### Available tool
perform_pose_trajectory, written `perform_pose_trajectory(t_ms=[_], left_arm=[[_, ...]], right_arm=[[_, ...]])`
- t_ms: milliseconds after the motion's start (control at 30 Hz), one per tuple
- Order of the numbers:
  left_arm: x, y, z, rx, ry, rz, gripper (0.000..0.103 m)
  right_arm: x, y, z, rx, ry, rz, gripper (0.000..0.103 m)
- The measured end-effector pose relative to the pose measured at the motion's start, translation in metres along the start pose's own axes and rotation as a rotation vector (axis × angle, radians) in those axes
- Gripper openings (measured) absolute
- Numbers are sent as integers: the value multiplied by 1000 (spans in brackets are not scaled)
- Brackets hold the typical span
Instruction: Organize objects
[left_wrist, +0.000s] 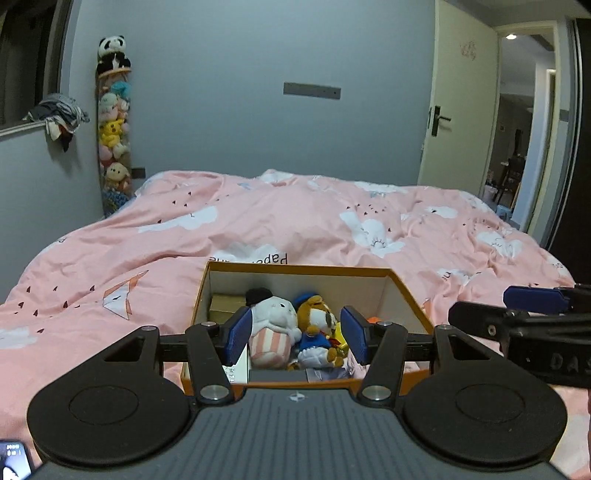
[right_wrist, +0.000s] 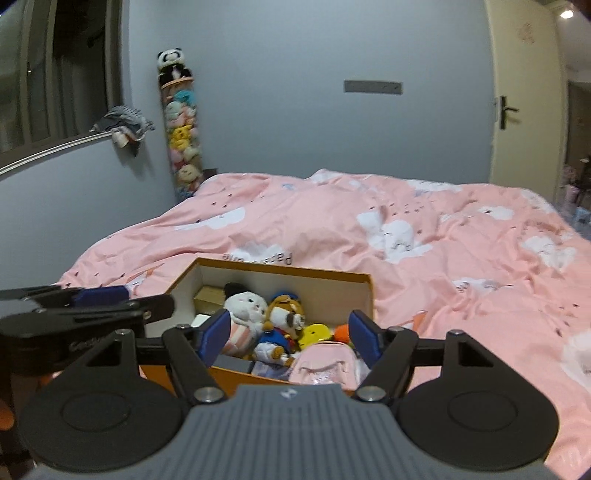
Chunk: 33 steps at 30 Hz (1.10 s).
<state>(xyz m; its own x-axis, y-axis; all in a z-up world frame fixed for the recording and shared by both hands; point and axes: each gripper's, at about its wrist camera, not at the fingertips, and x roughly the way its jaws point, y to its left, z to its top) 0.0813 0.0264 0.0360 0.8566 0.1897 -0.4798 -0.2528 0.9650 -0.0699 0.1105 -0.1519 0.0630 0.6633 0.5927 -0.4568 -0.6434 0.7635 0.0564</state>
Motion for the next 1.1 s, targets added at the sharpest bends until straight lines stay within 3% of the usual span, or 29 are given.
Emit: perform_pose_trajectory(t_ms=[133,200,300,567,767,1100], left_arm=[[-11,6,-12,-24,15,-32,66],[-10,7,-17,-16,25,-10,68],[-6,9,-22,-6,17,25,73],[12,16,-35,-37,51,68,75],[27,11,-47,-10,111,67,75],[35,5,-54,13,152,53,75]], right_arm=[[-5,7,-12,8,-11,-27,76],[-1,11,-18,1,-5,-39,81],[5,15,-23,-12,5,-43,82],[24,12,-38,-3,23,-78,90],[45,8,-52,0,95,-93,92],[56,0,-62,35,133,-98,93]])
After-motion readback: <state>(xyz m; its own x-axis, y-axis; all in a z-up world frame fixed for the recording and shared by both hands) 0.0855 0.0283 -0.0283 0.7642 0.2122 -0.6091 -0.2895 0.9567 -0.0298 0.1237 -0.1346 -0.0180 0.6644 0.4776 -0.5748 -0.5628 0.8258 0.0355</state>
